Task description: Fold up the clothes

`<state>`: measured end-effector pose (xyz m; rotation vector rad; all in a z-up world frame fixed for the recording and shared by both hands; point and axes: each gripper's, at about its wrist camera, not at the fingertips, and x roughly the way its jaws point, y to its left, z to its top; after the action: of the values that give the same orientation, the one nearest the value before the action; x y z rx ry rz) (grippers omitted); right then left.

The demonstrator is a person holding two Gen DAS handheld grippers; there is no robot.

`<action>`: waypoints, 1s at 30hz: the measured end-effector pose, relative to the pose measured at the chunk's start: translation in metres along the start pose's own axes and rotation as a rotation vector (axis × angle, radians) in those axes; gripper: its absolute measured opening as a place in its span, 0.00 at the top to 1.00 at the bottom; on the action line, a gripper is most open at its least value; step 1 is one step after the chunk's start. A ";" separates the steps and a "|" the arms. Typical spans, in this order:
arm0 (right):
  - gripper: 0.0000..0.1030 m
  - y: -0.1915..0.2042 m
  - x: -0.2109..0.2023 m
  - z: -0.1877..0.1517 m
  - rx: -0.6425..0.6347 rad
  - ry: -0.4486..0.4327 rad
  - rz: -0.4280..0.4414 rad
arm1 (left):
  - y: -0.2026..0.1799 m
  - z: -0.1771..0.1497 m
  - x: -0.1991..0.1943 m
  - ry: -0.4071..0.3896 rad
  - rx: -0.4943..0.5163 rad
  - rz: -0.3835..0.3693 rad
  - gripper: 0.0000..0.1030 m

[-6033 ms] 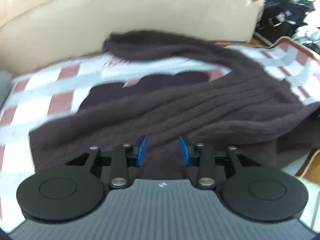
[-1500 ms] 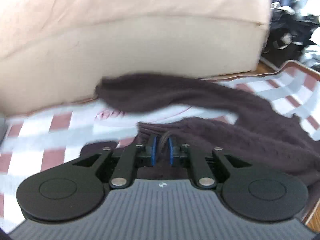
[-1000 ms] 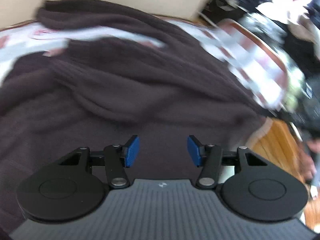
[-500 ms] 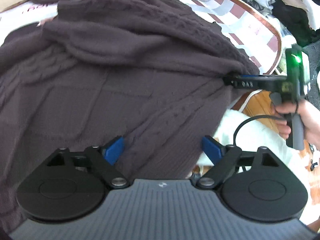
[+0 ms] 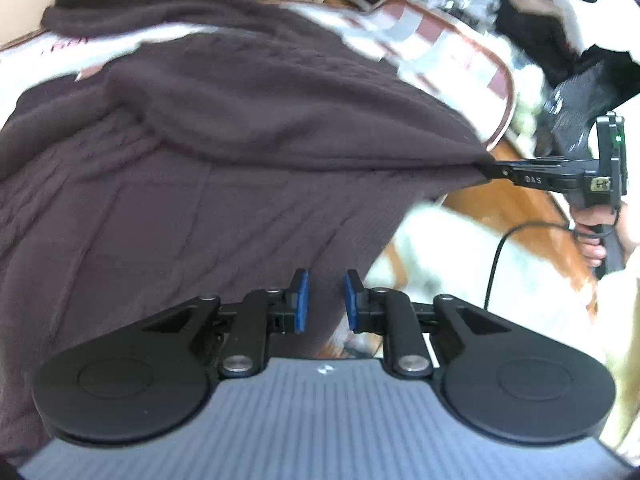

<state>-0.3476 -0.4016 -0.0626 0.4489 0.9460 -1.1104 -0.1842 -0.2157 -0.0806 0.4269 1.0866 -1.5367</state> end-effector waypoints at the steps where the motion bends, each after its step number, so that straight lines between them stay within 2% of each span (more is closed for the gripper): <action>1: 1.00 0.002 0.007 -0.007 -0.011 0.036 -0.029 | 0.002 -0.005 0.004 0.019 -0.003 0.012 0.82; 2: 1.00 0.005 0.016 -0.013 -0.039 0.079 -0.075 | 0.004 -0.009 0.007 0.034 -0.011 0.021 0.82; 4: 1.00 0.001 0.027 -0.016 -0.037 0.141 -0.105 | 0.006 -0.011 0.005 0.022 -0.027 0.017 0.82; 6: 0.98 -0.006 0.014 -0.008 0.029 0.079 -0.054 | 0.008 -0.010 0.001 0.004 -0.046 0.005 0.77; 8: 0.91 -0.004 -0.002 0.006 0.030 -0.016 0.000 | 0.013 -0.001 -0.004 -0.031 -0.084 -0.011 0.74; 9: 0.74 0.001 -0.006 0.010 0.004 -0.049 0.031 | 0.017 0.004 -0.004 -0.046 -0.114 -0.019 0.70; 10: 0.49 0.007 -0.009 0.013 -0.026 -0.078 0.064 | 0.021 0.008 -0.005 -0.060 -0.144 -0.025 0.68; 12: 0.36 0.021 -0.005 0.012 -0.090 -0.106 0.071 | 0.029 0.019 -0.005 -0.068 -0.196 -0.013 0.62; 15: 0.37 0.037 0.023 -0.001 -0.145 -0.050 -0.021 | 0.036 0.030 -0.002 -0.056 -0.215 0.047 0.60; 17: 0.36 0.032 0.029 -0.004 -0.113 -0.036 -0.032 | 0.040 0.034 0.002 -0.036 -0.227 0.079 0.59; 20: 0.39 0.023 0.035 -0.008 -0.055 -0.023 -0.037 | 0.046 0.034 0.010 -0.007 -0.246 0.092 0.59; 21: 0.59 0.020 0.037 -0.009 -0.036 -0.018 -0.038 | 0.047 0.034 0.014 0.005 -0.252 0.100 0.59; 22: 0.89 0.017 0.039 -0.010 -0.017 -0.014 -0.039 | 0.048 0.034 0.017 0.017 -0.257 0.109 0.59; 23: 0.89 0.014 0.041 -0.011 0.002 -0.010 -0.041 | 0.048 0.034 0.020 0.025 -0.261 0.121 0.59; 24: 0.89 0.009 0.032 -0.012 0.043 -0.042 -0.026 | 0.049 0.034 0.021 0.025 -0.262 0.122 0.59; 26: 0.94 -0.005 0.014 -0.012 0.119 -0.078 0.000 | 0.050 0.033 0.021 0.025 -0.265 0.124 0.59; 27: 1.00 -0.010 0.009 -0.013 0.135 -0.081 -0.002 | 0.050 0.033 0.021 0.021 -0.263 0.117 0.59; 30: 1.00 -0.025 -0.005 -0.015 0.185 -0.090 -0.008 | 0.046 0.034 0.024 0.018 -0.238 0.085 0.59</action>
<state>-0.3768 -0.3978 -0.0639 0.5415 0.7699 -1.2207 -0.1393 -0.2535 -0.0999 0.3192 1.2327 -1.3124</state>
